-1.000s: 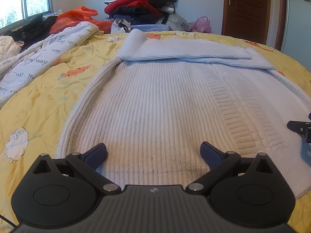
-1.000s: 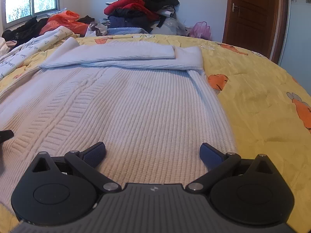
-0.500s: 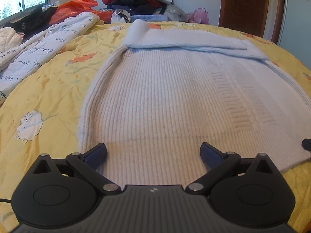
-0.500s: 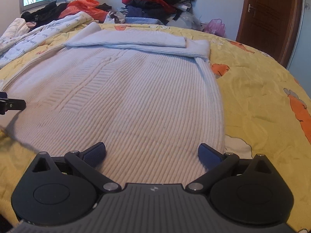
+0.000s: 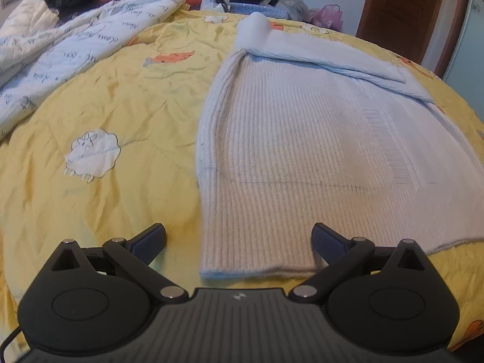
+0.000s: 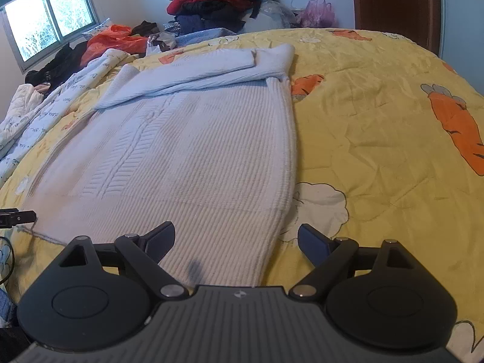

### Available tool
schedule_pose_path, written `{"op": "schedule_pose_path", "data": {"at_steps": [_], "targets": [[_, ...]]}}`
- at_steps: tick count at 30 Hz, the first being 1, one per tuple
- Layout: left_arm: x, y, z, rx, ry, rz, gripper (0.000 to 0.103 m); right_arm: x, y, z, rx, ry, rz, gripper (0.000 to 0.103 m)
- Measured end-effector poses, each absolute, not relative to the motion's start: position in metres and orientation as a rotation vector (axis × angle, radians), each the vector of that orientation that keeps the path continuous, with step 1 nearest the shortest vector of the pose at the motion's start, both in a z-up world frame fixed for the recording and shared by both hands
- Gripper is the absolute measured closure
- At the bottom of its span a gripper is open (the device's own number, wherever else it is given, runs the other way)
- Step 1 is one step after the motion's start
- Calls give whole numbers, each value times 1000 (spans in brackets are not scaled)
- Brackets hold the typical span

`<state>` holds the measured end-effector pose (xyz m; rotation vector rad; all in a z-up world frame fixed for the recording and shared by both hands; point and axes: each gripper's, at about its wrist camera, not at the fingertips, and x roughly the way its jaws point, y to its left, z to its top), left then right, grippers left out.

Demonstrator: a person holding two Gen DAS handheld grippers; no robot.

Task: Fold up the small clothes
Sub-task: 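Roll the right tool and grasp the white sweater's side edge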

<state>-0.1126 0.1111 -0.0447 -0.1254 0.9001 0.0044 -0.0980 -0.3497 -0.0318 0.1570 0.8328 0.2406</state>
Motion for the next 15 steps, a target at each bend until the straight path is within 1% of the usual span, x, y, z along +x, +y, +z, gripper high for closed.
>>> {"op": "schedule_pose_path", "data": {"at_steps": [3,4,5,8,11,13,15], "targets": [[-112,122,-42,-223,901,-22,0,-92,-360,-41,231,892,259,20],[-112,124,-41,-265,900,-47,0,-90,-364,-44,270,916,275,24],[-111,127,-41,-309,898,-74,0,-89,-369,-46,314,922,293,23],[-105,132,-42,-391,906,-141,0,-85,-388,-49,473,955,344,23],[-98,136,-41,-455,919,-181,0,-78,-406,-58,689,1026,431,24],[-94,138,-42,-480,926,-196,1,-76,-406,-64,728,1051,472,24],[-92,140,-41,-479,928,-202,8,-75,-404,-65,752,1047,479,24]]}}
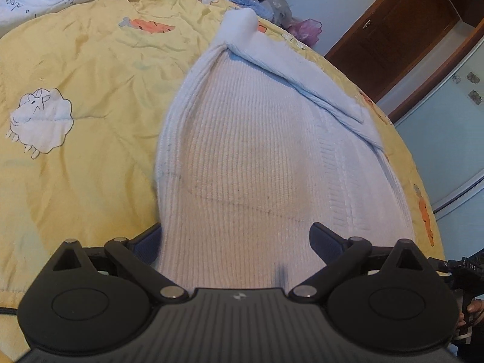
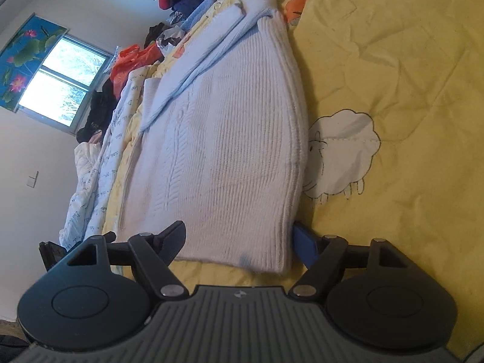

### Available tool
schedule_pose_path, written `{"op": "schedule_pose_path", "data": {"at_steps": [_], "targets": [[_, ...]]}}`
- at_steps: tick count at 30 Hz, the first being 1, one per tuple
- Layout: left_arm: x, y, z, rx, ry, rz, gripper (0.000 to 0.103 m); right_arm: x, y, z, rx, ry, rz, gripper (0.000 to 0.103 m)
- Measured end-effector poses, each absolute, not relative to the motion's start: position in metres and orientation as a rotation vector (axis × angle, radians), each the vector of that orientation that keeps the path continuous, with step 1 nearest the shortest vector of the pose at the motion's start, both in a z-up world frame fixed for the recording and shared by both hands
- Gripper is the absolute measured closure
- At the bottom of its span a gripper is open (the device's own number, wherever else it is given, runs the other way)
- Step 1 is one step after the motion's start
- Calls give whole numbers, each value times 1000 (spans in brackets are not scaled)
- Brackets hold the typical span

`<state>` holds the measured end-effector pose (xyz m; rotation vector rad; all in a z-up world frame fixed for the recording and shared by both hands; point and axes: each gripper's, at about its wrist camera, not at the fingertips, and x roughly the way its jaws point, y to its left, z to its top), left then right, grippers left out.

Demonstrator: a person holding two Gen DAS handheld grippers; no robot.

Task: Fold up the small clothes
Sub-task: 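Roll the right tool and grasp the white sweater's side edge, then grasp the sweater hem with the left tool while the right tool holds its edge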

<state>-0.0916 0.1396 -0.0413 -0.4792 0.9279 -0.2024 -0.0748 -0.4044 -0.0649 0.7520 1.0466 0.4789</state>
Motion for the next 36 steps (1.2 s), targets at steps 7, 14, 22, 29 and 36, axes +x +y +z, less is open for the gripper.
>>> {"op": "schedule_pose_path", "data": {"at_steps": [7,14,22,29,36], "targets": [[-91,153,-38,-432,972,-204,43,-60,-406,-65,782,1036,461,47],[-79,158,-39,-450,969,-194,50,-41,-419,-71,813,972,396,47],[-82,153,-41,-397,1009,-303,56,-51,-399,-86,831,1044,524,68],[-79,165,-42,-407,1057,-260,93,-67,-400,-91,852,1035,514,92],[-72,164,-26,-349,1039,-276,93,-65,-399,-73,831,975,537,92]]}}
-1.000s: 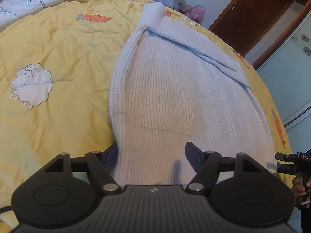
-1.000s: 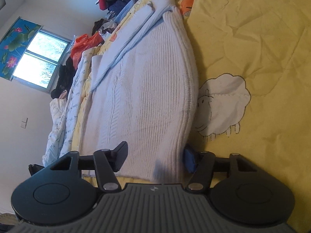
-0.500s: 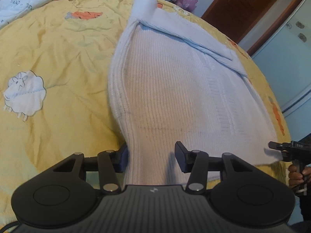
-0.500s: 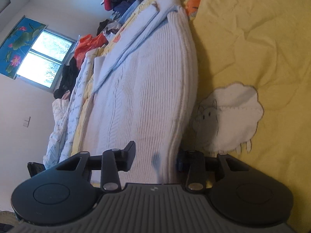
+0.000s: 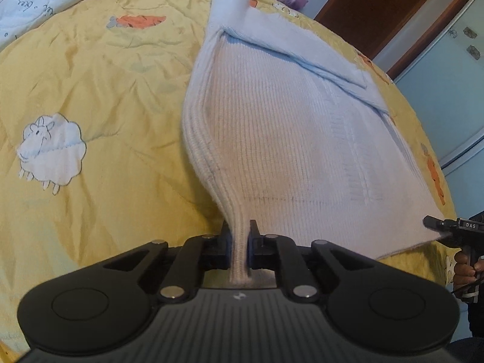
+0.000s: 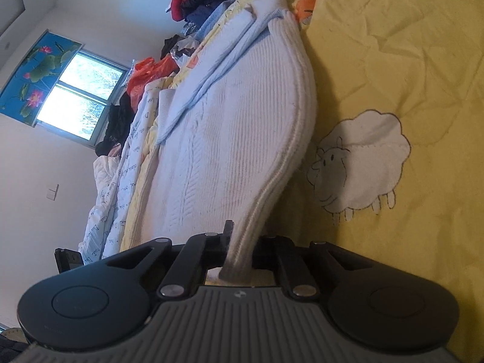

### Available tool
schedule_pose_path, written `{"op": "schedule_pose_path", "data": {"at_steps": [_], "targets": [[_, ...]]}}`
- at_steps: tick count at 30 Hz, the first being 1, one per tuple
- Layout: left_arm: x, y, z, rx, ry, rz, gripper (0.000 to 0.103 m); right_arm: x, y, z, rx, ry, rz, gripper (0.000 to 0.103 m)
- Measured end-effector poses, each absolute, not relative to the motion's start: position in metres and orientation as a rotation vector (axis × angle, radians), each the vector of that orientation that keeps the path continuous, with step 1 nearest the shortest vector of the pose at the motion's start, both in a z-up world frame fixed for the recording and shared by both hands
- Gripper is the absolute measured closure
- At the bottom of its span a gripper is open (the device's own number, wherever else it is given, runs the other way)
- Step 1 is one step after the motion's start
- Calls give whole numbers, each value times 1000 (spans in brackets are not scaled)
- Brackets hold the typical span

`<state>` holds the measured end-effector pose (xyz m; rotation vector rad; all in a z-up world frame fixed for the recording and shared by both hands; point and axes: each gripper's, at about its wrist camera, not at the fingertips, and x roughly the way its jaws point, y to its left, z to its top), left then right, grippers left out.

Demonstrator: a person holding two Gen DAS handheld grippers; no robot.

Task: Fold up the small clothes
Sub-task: 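Grasp the sweater hem with the left tool while the right tool holds its edge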

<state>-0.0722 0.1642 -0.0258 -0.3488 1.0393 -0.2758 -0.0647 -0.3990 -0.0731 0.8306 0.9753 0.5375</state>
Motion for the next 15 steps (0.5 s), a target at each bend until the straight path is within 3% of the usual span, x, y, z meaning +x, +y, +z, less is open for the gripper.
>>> {"op": "schedule_pose_path", "data": {"at_steps": [7,15], "targets": [[-38,183,15,-466,888,-318,93,-37,-406,-42,906,849,600,92],[56,185,44,-512,767,-302,94,48,-415,-18,964,696,614,92]]}}
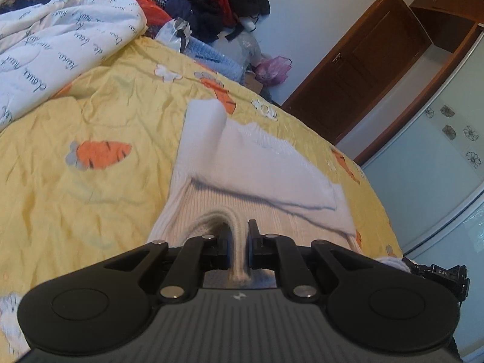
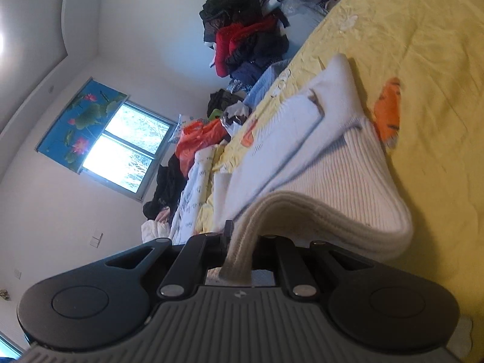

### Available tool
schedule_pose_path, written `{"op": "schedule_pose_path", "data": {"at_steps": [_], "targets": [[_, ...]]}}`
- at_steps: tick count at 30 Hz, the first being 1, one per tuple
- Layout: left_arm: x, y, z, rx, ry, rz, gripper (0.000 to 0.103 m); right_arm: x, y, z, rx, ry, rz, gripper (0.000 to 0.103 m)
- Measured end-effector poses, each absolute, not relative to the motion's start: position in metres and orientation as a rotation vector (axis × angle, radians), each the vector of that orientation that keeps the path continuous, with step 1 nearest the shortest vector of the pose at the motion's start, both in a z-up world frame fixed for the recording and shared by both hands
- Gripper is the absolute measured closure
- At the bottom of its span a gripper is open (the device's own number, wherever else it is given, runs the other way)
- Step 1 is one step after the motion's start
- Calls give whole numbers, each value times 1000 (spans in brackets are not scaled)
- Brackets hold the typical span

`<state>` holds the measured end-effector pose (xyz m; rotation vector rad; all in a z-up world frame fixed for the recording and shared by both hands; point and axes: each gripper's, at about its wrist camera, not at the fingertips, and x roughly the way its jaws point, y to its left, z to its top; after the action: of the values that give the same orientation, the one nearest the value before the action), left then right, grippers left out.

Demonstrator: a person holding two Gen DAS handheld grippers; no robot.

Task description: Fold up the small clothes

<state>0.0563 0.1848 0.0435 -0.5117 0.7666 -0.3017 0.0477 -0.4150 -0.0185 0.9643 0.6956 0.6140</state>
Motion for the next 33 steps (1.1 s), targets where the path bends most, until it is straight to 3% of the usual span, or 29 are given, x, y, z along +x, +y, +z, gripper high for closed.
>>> {"op": "schedule_pose_path", "data": {"at_steps": [9,25,30,32,33], "targets": [[190,171,50,-443,727,-282,94,180,-415,-12,979,627,587,92],[337,154,7,-443,751,-152,93,343,-414,-77,1008,746,427,90],[352,169,3,-605,771,-130,91,361,-416,-87,1096,803,368,65],[342,168,9,-596,759,-157,82,347,-416,-65,1051,714,342,27],[336,167,12,-572,752,-173,76,338,-417,-53,1017,663,344,19]]}}
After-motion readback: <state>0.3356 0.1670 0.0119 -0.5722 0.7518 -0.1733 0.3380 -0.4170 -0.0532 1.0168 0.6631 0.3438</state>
